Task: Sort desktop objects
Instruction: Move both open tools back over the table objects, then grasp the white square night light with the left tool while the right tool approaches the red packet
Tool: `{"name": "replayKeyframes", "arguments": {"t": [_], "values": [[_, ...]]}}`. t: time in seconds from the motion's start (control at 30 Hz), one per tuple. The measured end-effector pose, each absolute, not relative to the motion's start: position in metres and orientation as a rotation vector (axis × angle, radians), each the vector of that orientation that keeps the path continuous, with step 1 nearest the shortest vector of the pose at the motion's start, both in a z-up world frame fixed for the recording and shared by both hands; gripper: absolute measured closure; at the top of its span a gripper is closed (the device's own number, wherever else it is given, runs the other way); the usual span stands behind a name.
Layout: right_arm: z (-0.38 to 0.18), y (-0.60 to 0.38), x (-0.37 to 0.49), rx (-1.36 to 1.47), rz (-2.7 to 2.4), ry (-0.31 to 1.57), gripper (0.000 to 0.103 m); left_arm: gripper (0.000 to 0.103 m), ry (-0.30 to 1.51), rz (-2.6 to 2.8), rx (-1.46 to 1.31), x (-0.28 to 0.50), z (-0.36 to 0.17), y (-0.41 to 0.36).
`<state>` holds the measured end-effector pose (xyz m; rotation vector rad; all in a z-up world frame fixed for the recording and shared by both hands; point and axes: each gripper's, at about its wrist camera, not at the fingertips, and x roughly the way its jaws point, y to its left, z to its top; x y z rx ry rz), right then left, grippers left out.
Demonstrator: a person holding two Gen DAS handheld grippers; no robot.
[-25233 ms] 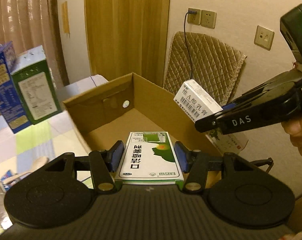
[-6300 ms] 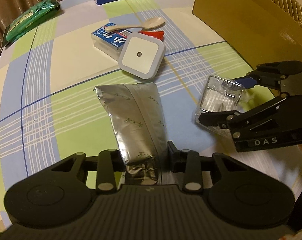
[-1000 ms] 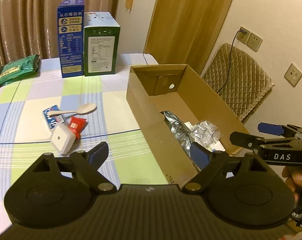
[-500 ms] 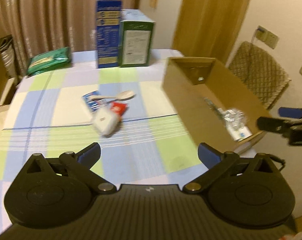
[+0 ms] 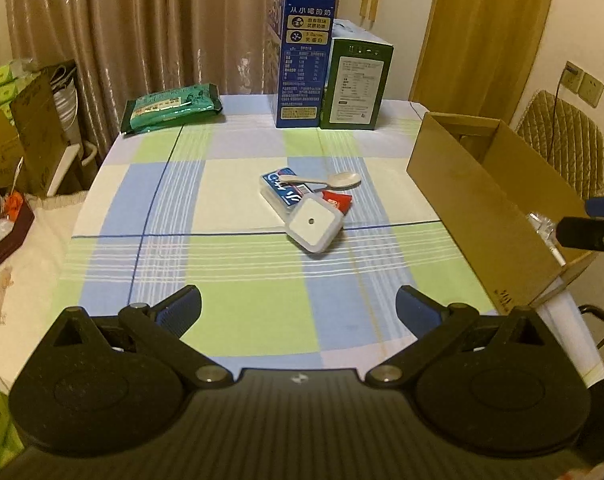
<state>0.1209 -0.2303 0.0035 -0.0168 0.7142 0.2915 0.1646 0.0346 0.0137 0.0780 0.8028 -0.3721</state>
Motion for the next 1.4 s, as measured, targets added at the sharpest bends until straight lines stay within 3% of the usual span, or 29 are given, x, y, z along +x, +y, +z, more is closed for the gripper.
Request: {"name": "replayKeyframes", "arguments": {"t": [0.2, 0.6, 0.9, 1.07, 1.27, 1.4], "values": [[-0.016, -0.211, 0.139, -0.016, 0.306, 0.744, 0.002, 0.001, 0.730, -0.442, 0.175, 0.171, 0.000, 0.039], [-0.064, -0.186, 0.194, -0.079, 0.347, 0.813, 0.002, 0.001, 0.757, -0.658, 0.404, 0.214, -0.046, 0.022], [-0.092, -0.189, 0.239, -0.038, 0.301, 0.838, 0.004, 0.002, 0.741, -0.746, 0.381, 0.266, -0.069, 0.006], [-0.108, -0.192, 0.261, 0.010, 0.261, 0.850, 0.016, 0.008, 0.732, -0.784, 0.383, 0.293, -0.081, -0.007], [-0.127, -0.199, 0.276, 0.078, 0.212, 0.856, 0.019, 0.023, 0.744, -0.839, 0.407, 0.318, -0.102, -0.020], [-0.144, -0.202, 0.279, 0.079, 0.200, 0.881, 0.019, 0.026, 0.745, -0.860, 0.408, 0.330, -0.112, -0.023]]}}
